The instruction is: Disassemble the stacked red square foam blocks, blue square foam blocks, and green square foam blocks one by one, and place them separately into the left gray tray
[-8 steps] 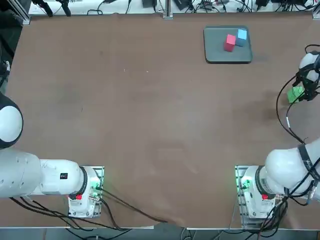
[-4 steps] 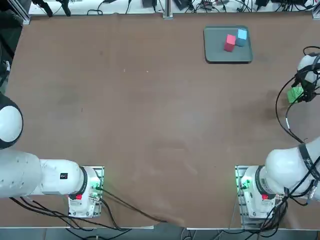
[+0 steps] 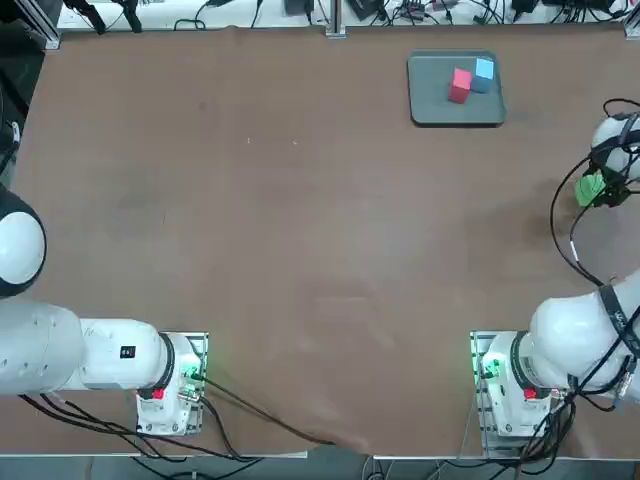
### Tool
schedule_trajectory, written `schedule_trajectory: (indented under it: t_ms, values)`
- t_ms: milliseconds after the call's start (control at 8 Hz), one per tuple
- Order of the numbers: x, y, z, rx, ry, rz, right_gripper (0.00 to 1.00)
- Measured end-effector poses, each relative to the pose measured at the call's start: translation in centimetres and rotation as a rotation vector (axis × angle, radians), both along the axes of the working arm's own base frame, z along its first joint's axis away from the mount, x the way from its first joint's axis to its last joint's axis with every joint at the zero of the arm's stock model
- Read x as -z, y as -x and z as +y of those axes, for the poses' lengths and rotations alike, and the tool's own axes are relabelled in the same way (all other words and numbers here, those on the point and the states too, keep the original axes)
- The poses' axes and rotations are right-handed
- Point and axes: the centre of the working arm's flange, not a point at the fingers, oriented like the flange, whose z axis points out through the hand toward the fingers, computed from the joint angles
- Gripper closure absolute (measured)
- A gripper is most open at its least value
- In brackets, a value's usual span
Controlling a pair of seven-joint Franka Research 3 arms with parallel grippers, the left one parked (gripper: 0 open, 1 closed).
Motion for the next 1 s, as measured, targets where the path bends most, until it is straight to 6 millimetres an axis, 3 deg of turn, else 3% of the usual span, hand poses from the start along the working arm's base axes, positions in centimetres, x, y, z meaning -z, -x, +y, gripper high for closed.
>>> schedule_trajectory:
  t_ms: [375,625,875,1000]
  values:
    - [-1.1,-0.7,0.4,-0.014,0.003,-0.015,0.24]
    - [-5.5,-4.1,3.1,-0.184,-0.025,-0.002,0.24]
    - [-12.3,-9.0,8.8,-0.496,-0.067,0.037,0.24]
    - [-15.4,-12.5,13.6,-0.647,-0.070,0.033,0.24]
